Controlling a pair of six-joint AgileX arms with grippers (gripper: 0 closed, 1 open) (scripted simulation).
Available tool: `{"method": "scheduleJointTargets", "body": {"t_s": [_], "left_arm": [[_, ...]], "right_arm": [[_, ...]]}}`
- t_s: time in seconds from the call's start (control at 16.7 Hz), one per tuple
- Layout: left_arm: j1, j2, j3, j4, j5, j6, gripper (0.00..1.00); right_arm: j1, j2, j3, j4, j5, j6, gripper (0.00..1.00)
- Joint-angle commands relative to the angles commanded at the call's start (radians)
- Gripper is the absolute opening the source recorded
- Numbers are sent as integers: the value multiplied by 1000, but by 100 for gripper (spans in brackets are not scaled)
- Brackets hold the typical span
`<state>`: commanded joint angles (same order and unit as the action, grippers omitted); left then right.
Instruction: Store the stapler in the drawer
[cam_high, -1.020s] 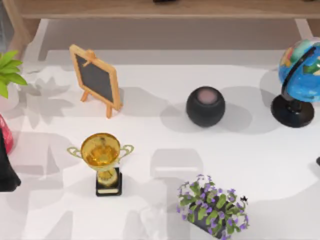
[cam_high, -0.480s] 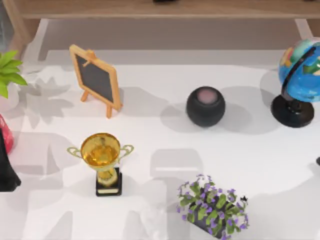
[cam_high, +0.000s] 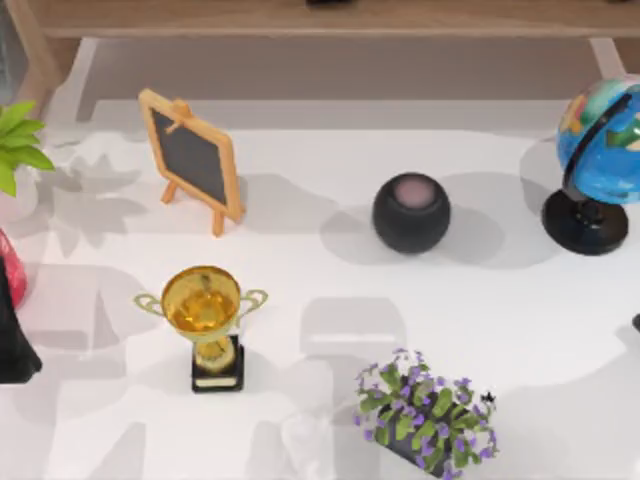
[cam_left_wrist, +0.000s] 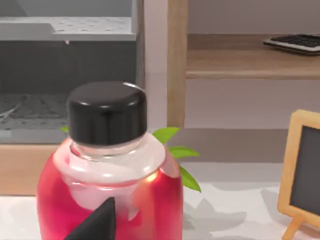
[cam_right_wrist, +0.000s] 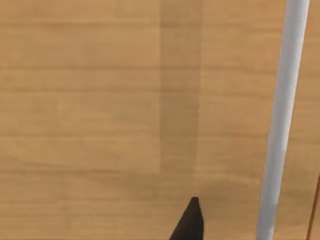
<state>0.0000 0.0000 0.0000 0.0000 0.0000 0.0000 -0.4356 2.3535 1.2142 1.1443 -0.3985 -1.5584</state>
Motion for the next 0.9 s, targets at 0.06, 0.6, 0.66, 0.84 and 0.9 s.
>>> {"method": "scheduleJointTargets", "body": {"t_s": [0.06,0.6,0.66,0.84,0.9], "left_arm": [[0,0,0,0,0,0,100],[0,0,0,0,0,0,100],[0,0,0,0,0,0,100],[0,0,0,0,0,0,100],[0,0,0,0,0,0,100]], "right_arm": [[0,0,0,0,0,0,25],[0,0,0,0,0,0,0],[0,0,0,0,0,0,0],[-6,-1,-4,0,0,3,0],[-12,-10,-17,11,-5,4,0]]}}
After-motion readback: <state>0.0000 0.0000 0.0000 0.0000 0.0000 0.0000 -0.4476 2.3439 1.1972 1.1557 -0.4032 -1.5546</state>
